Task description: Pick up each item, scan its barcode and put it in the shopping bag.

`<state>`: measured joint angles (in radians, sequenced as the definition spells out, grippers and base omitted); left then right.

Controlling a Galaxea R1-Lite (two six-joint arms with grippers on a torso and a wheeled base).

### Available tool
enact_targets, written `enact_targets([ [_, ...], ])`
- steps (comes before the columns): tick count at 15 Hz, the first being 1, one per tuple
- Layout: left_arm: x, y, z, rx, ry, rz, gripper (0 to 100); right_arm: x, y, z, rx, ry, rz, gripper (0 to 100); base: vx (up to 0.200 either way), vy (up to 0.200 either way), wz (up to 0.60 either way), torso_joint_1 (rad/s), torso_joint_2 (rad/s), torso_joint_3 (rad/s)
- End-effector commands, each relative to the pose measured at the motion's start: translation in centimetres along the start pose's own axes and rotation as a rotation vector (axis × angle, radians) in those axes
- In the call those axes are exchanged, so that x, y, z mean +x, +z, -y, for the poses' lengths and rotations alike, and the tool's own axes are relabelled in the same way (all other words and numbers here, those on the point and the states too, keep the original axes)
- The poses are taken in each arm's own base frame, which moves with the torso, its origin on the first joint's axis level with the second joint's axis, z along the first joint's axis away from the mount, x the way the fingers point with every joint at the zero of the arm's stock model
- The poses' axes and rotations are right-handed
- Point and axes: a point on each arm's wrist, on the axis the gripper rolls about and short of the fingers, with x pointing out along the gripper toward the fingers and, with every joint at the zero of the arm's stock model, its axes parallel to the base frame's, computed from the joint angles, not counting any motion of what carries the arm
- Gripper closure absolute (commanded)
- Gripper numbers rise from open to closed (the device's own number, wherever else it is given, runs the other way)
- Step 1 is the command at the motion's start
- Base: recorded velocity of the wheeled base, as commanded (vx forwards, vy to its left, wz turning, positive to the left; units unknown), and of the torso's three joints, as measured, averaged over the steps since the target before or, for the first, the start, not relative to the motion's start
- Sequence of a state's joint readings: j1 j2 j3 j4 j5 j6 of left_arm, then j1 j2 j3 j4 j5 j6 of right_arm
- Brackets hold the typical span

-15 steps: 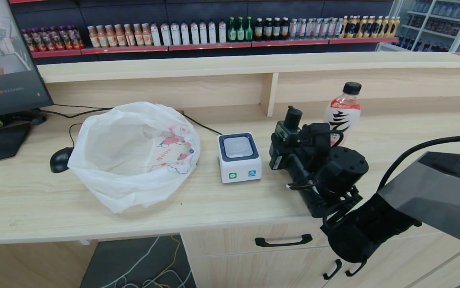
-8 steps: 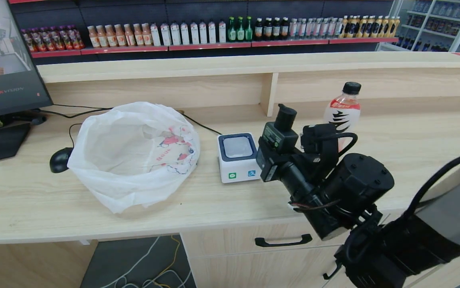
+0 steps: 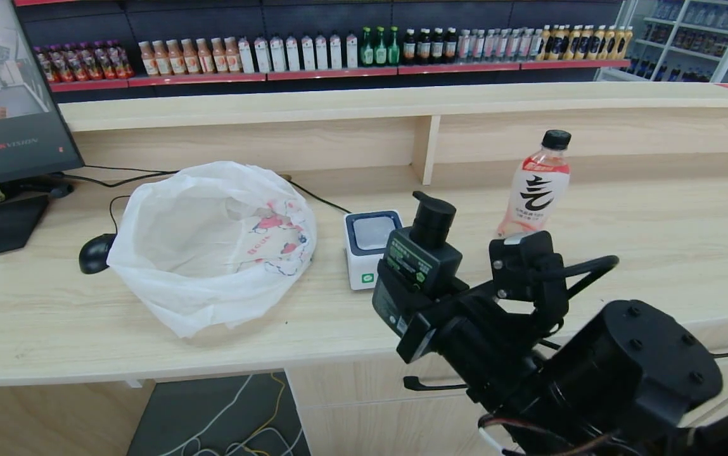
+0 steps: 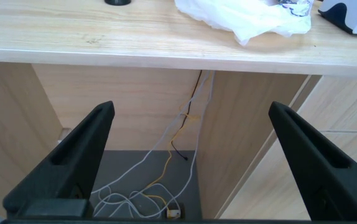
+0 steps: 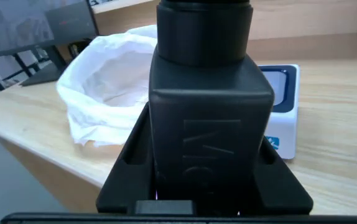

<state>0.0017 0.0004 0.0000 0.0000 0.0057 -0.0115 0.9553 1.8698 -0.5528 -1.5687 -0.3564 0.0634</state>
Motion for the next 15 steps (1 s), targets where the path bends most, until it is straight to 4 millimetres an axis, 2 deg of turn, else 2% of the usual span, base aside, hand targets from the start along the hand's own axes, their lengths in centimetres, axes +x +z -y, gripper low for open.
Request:
enact_targets([
  [1,0.0,0.0,0.0,-0.001,0.000,0.000,0,-1.4,0.8,-0.5,0.025,0.029,0.002,100,0.000,0.000,0.00,0.000,0.00,0.000],
  [5,0.0,0.0,0.0,-0.001,0.000,0.000,0,-1.9,1.6,-0.5,0.036,0.033,0.020,100,0.000,0.000,0.00,0.000,0.00,0.000],
  [9,0.0,0.0,0.0,-0.001,0.000,0.000,0,-2.9,1.2,-2.5,0.051,0.109,-0.007,100,0.000,0.000,0.00,0.000,0.00,0.000],
  [10,0.0,0.0,0.0,-0.001,0.000,0.000,0,-4.0,1.4,-3.8,0.083,0.166,-0.016,100,0.000,0.000,0.00,0.000,0.00,0.000],
  [11,0.0,0.0,0.0,-0.001,0.000,0.000,0,-4.5,1.8,-4.2,0.103,0.187,-0.009,100,0.000,0.000,0.00,0.000,0.00,0.000],
  [14,0.0,0.0,0.0,-0.001,0.000,0.000,0,-5.5,3.6,-3.8,0.156,0.199,0.030,100,0.000,0.000,0.00,0.000,0.00,0.000],
  [15,0.0,0.0,0.0,-0.001,0.000,0.000,0,-6.0,4.8,-3.5,0.217,0.206,0.058,100,0.000,0.000,0.00,0.000,0.00,0.000],
])
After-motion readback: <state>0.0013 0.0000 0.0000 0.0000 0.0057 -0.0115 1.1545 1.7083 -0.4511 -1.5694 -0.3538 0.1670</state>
